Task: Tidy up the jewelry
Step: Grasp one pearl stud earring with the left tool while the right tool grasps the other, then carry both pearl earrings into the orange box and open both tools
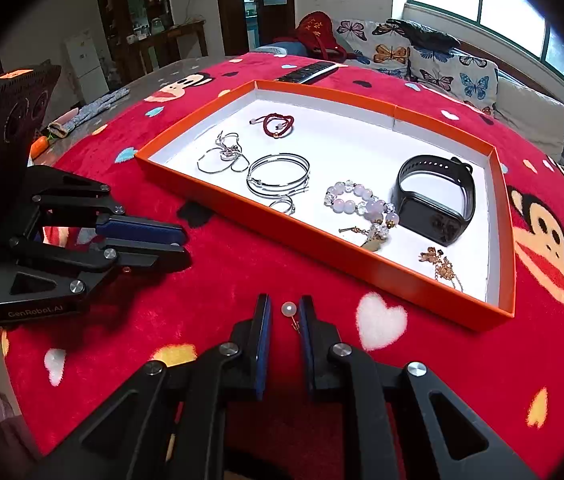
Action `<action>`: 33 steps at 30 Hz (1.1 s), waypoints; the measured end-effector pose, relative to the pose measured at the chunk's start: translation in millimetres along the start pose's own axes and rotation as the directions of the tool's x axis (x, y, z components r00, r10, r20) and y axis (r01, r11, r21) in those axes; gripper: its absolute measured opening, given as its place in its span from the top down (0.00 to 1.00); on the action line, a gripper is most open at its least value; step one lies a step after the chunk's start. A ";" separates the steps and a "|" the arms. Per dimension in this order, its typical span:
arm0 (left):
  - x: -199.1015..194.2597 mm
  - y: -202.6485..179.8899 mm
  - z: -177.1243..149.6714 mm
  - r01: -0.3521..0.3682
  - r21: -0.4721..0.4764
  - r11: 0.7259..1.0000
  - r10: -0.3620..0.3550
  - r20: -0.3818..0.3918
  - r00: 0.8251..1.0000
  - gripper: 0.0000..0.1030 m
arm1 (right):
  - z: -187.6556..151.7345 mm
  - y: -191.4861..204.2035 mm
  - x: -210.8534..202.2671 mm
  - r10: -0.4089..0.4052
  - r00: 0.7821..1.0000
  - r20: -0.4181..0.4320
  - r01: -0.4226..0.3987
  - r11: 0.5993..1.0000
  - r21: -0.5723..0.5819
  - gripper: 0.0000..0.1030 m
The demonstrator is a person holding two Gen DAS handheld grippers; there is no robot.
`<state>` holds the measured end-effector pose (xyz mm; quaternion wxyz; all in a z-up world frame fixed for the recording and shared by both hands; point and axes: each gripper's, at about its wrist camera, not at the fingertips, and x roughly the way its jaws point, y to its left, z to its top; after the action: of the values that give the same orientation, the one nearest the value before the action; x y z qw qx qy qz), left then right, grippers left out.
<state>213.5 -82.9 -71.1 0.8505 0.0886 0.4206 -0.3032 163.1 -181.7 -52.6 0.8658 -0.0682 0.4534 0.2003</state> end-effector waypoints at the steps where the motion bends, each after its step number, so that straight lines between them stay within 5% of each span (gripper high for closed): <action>1: -0.5 1.0 -0.3 0.000 -0.003 1.000 0.000 0.000 1.000 0.93 | 0.0 1.0 -0.2 -0.007 1.000 0.001 0.007 1.000 -0.004 0.86; 20: -58.3 23.1 16.8 -0.077 -0.045 0.996 0.083 0.128 0.988 0.93 | 27.1 -11.4 -36.5 0.011 0.992 0.127 -0.024 0.994 0.104 0.91; 33: -30.7 82.5 42.8 -0.133 -0.118 0.984 0.142 0.073 0.987 0.93 | 52.7 -30.9 -1.5 0.016 0.993 0.117 -0.035 0.985 0.166 0.91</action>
<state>276.3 -20.7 -29.1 0.8894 0.0566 0.3951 -0.2229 214.9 -194.5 -22.9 0.8906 0.0225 0.4189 0.1758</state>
